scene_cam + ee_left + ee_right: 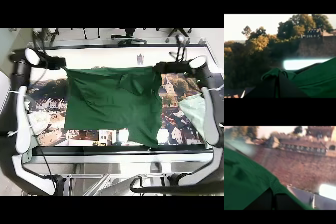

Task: Fold the shirts.

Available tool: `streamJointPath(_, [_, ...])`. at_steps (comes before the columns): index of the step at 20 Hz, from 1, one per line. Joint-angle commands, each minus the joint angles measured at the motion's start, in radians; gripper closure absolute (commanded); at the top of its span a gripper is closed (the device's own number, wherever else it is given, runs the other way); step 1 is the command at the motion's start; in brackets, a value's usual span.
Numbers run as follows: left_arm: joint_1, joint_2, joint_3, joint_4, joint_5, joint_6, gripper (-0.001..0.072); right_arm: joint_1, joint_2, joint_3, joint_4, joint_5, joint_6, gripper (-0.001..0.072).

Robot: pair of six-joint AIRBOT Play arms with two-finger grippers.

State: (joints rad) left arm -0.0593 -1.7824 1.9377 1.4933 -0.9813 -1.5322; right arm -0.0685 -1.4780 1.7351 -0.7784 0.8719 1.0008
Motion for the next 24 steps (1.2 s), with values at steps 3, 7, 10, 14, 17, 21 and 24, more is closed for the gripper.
streamJointPath(3, [0.0,-0.138,0.003,0.023,0.03,0.004,0.0595,0.012,-0.159,-0.006,-0.005,-0.048,-0.006,0.0584])
streamJointPath(7, [0.06,-0.09,0.13,0.023,-0.219,0.005,0.0044,-0.056,-0.06,0.003,-0.044,0.158,0.039,0.0379])
streamJointPath(10, [0.149,0.029,0.039,0.022,-0.353,0.005,0.0044,-0.154,0.029,-0.009,-0.068,0.375,0.183,0.0379])
streamJointPath(14, [0.255,0.193,-0.338,-0.058,-0.452,0.029,0.0044,-0.252,0.134,-0.168,-0.079,0.511,0.22,0.0388])
streamJointPath(17, [0.298,0.303,-0.652,-0.08,-0.368,0.067,0.0044,-0.315,0.25,-0.394,-0.1,0.512,0.203,0.0388])
streamJointPath(21, [0.307,0.334,-0.862,-0.112,-0.197,0.068,0.0044,-0.359,0.359,-0.634,-0.165,0.469,0.187,0.0386])
streamJointPath(24, [0.305,0.293,-0.9,-0.224,-0.137,0.104,0.0044,-0.338,0.358,-0.741,-0.161,0.44,0.15,0.0386])
